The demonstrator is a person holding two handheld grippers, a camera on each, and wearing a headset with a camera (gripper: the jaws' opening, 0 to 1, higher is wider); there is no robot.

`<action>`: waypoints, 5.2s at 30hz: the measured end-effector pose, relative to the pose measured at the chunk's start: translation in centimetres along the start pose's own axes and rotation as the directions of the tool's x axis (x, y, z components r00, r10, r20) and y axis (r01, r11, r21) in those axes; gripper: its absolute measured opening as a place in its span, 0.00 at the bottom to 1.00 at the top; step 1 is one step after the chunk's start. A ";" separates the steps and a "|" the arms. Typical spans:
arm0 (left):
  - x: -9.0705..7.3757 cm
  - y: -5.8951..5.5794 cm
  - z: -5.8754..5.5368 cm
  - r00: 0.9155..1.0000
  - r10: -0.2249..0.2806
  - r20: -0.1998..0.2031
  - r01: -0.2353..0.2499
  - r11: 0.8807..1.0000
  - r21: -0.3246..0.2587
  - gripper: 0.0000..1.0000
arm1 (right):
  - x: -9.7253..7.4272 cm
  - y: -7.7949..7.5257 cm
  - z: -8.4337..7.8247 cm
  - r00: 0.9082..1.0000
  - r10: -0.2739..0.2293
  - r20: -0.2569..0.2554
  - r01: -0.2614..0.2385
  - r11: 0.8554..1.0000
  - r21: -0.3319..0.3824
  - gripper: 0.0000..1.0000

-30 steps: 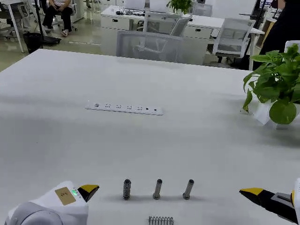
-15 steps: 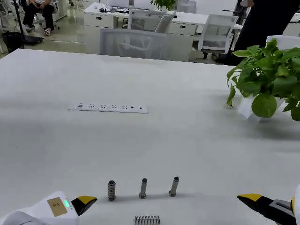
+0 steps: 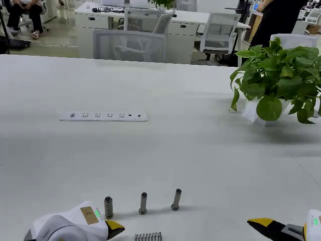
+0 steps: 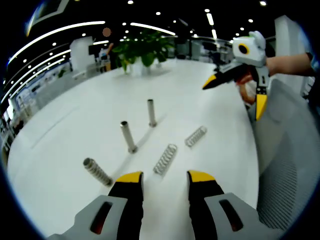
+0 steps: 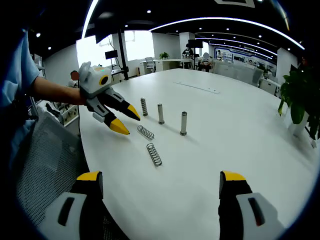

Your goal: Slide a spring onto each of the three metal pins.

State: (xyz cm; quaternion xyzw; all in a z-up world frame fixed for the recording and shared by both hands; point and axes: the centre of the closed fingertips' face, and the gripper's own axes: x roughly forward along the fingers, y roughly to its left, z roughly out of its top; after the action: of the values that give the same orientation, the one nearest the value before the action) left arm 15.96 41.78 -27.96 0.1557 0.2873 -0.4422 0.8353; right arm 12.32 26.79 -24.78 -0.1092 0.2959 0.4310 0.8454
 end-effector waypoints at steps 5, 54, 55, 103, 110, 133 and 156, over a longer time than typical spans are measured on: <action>1.1 0.4 0.1 1.000 -0.011 -0.027 0.012 1.000 0.028 0.29 | 0.0 0.3 -0.2 1.000 -0.001 0.005 0.001 1.000 0.015 0.98; 2.2 -0.2 -0.5 0.954 -0.075 -0.289 0.129 0.977 0.172 0.11 | 0.2 1.5 0.0 0.999 0.000 0.037 -0.003 0.997 0.072 0.96; 2.2 -0.1 -0.5 0.954 -0.076 -0.290 0.130 0.977 0.171 0.11 | 0.2 1.5 0.0 0.999 0.000 0.038 -0.003 0.997 0.072 0.96; -3.0 -6.7 3.0 0.976 -0.199 0.084 0.191 0.977 0.091 0.10 | 0.6 5.8 6.8 0.944 0.325 -0.063 -0.331 0.926 -0.179 0.66; -3.3 -7.7 3.3 0.965 -0.239 0.104 0.228 0.968 0.106 0.10 | 0.7 6.6 6.0 0.903 0.399 -0.163 -0.427 0.876 -0.223 0.35; -3.5 -9.5 4.6 0.940 -0.313 0.134 0.285 0.939 0.191 0.10 | 1.1 8.2 4.7 0.831 0.500 -0.243 -0.539 0.831 -0.137 0.17; -2.2 -10.2 4.7 0.948 -0.299 0.107 0.280 0.946 0.162 0.10 | 0.6 8.0 5.4 0.857 0.439 -0.271 -0.501 0.834 -0.231 0.12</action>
State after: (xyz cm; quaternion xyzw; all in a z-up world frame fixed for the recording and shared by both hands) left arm 8.12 35.04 -23.00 0.1428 0.2192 -0.5891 0.7646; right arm 8.41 34.42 -20.29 -0.2009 0.3327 0.6515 0.6516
